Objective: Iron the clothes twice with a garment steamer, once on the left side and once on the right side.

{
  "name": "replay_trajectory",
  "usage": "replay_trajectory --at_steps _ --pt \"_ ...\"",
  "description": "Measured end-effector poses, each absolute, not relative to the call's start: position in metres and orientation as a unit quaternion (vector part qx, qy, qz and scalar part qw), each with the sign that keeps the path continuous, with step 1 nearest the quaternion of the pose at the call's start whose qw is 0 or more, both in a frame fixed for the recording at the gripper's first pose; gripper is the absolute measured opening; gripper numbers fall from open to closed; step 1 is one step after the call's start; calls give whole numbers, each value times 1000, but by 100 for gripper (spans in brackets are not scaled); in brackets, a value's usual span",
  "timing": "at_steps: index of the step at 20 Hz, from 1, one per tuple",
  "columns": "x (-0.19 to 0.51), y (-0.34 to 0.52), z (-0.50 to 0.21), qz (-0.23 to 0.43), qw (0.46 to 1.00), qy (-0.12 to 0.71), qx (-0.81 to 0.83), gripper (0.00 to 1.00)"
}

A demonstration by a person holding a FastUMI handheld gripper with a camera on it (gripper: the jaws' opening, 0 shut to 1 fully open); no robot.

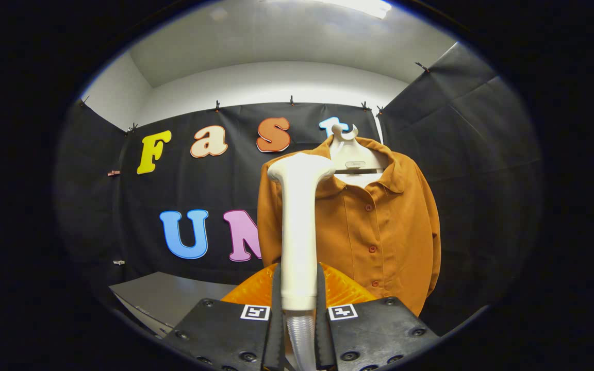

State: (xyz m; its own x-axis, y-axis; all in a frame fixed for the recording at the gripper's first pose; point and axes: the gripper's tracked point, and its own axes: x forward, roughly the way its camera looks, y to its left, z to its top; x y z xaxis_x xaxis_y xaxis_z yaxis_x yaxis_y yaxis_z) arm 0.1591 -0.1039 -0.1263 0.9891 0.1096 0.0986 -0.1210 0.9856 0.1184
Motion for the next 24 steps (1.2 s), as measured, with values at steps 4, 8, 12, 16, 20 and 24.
replay_trajectory --at_steps 4,8,12,16,20,24 --pt "175 -109 -146 55 997 -29 56 26" --pt "182 -108 -158 51 997 -25 47 27" --pt "183 -107 -173 47 998 -14 41 27" --pt "179 -111 -197 40 998 10 48 27" --pt "173 -114 -227 35 997 41 56 27" --pt "170 -113 -260 30 995 77 57 27"
